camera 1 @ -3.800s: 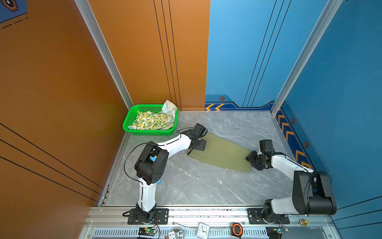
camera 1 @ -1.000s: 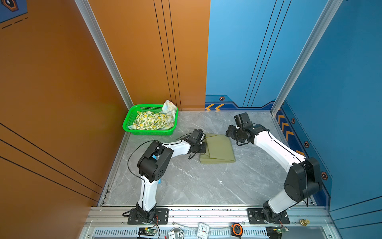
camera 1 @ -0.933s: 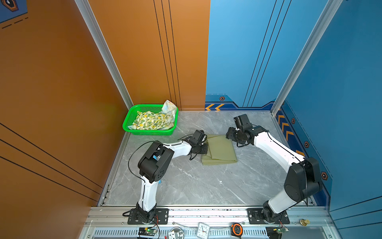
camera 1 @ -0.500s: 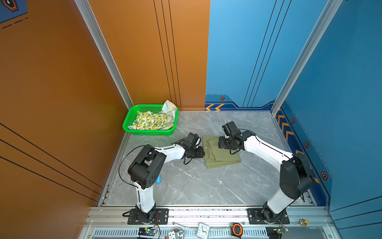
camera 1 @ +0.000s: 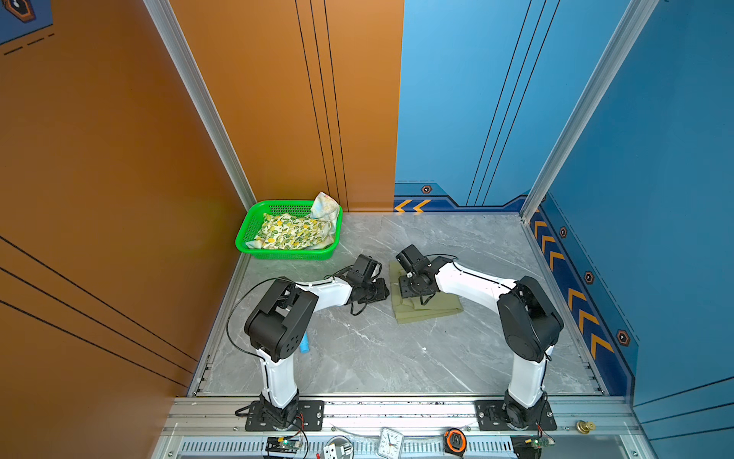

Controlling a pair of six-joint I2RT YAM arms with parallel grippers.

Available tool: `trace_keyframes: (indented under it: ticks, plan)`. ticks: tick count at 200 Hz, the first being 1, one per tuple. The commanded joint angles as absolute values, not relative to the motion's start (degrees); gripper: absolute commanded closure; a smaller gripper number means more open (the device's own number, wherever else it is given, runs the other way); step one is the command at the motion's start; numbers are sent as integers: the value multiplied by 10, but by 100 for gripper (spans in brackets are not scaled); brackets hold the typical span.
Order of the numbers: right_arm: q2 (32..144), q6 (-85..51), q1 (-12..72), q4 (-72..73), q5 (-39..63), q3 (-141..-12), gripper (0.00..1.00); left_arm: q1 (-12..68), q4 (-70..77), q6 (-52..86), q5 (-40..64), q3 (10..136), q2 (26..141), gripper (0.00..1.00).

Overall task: Fold and stack skirts
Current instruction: Smooth out the skirt at the center of the table.

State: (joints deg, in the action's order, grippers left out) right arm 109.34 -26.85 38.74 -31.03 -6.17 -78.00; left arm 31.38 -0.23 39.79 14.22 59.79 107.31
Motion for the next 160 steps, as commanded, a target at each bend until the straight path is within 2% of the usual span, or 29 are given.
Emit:
trace_keyframes:
  ticks: [1,82,92,115,128,160]
  plan:
    - [1109,-253,395,-341,-114,-802,48,323,-7,405,143,612,1096,67]
    - [1156,-258,394,-346,-127,-811,61,334,-10,403,127,641,1134,73]
    - [1161,-263,392,-343,-124,-812,68,335,-10,402,123,645,1141,75]
    - [1154,-274,384,-328,-110,-801,92,338,-10,400,121,651,1151,84]
    - [1143,-279,376,-312,-90,-788,100,341,-10,398,120,650,1156,87]
    - [1118,-302,359,-283,-38,-765,100,342,-9,398,119,649,1164,94]
